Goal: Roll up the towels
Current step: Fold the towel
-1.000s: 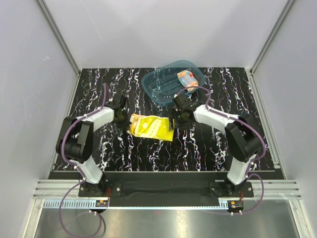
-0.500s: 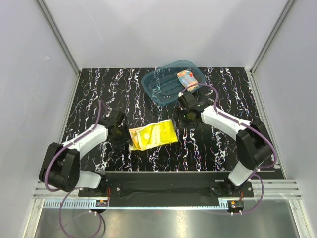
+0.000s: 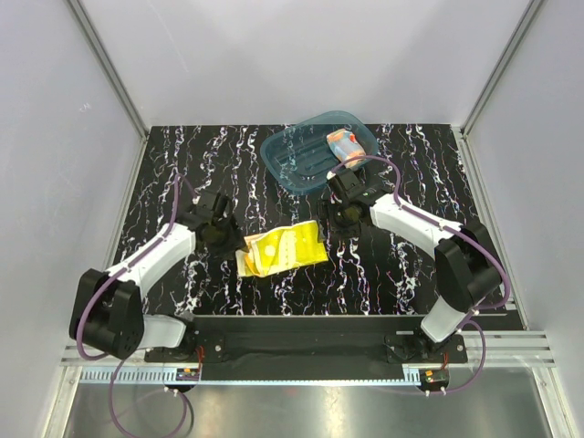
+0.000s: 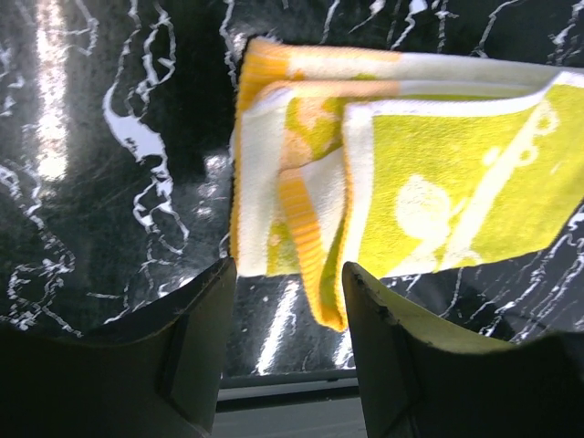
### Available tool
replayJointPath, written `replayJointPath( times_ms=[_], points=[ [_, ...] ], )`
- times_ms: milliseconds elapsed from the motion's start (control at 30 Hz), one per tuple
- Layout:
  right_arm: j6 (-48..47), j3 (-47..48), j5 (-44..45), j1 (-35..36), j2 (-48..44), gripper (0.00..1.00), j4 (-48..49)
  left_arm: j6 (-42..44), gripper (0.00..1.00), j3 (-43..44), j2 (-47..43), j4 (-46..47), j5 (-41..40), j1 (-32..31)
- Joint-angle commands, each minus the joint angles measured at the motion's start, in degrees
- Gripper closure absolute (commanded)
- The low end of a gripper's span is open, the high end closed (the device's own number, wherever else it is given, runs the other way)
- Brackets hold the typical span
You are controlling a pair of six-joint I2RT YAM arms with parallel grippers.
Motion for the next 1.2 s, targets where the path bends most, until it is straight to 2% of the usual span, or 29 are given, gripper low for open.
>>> replayJointPath(
  times_ms=[0, 133, 333, 433, 500, 600, 700, 733, 800, 1167],
  points=[
    [-0.05, 2.44, -0.7, -0.31, 0.23, 0.28, 0.42, -1.75, 0.45, 0.39, 1.5, 4.85, 3.87, 0.04],
    [-0.13, 2.35, -0.43, -0.31, 0.32, 0.28, 0.42, -2.02, 0.45, -0.13, 4.84, 9.33, 6.34, 0.04],
    [-0.13, 1.3, 0.18, -0.31, 0.06, 0.29, 0.5, -2.28, 0.47, 0.83, 9.59, 11.1, 6.52, -0.31],
    [-0.22, 1.03, 0.62, -0.31, -0.21, 0.29, 0.42, -2.45, 0.51, 0.92, 10.82, 11.8, 5.99, -0.4],
    [-0.4, 0.77, 1.23, -0.31, -0.47, 0.29, 0.33, -2.54, 0.6, 0.92, 11.09, 12.07, 5.9, -0.49],
    [-0.48, 0.42, 1.59, -0.31, -0.73, 0.29, -0.02, -2.72, 0.68, 1.18, 11.18, 12.33, 5.37, -0.58],
    [-0.66, 0.07, 1.76, -0.31, -1.0, 0.29, 0.15, -2.28, 0.83, 1.97, 11.18, 12.07, 4.67, -0.66],
    [-0.57, -0.02, 1.76, -0.31, -1.0, 0.29, 0.07, -1.67, 0.92, 2.32, 11.09, 11.63, 4.67, -0.67],
    [-0.57, -0.11, 1.76, -0.31, -1.09, 0.29, 0.07, -0.79, 0.99, 4.08, 10.91, 10.67, 3.71, -1.01],
    [-0.75, 0.06, 1.59, -0.31, -0.74, 0.29, 0.24, 6.77, 0.98, 10.85, 9.24, 3.98, -3.94, -2.25]
  ],
)
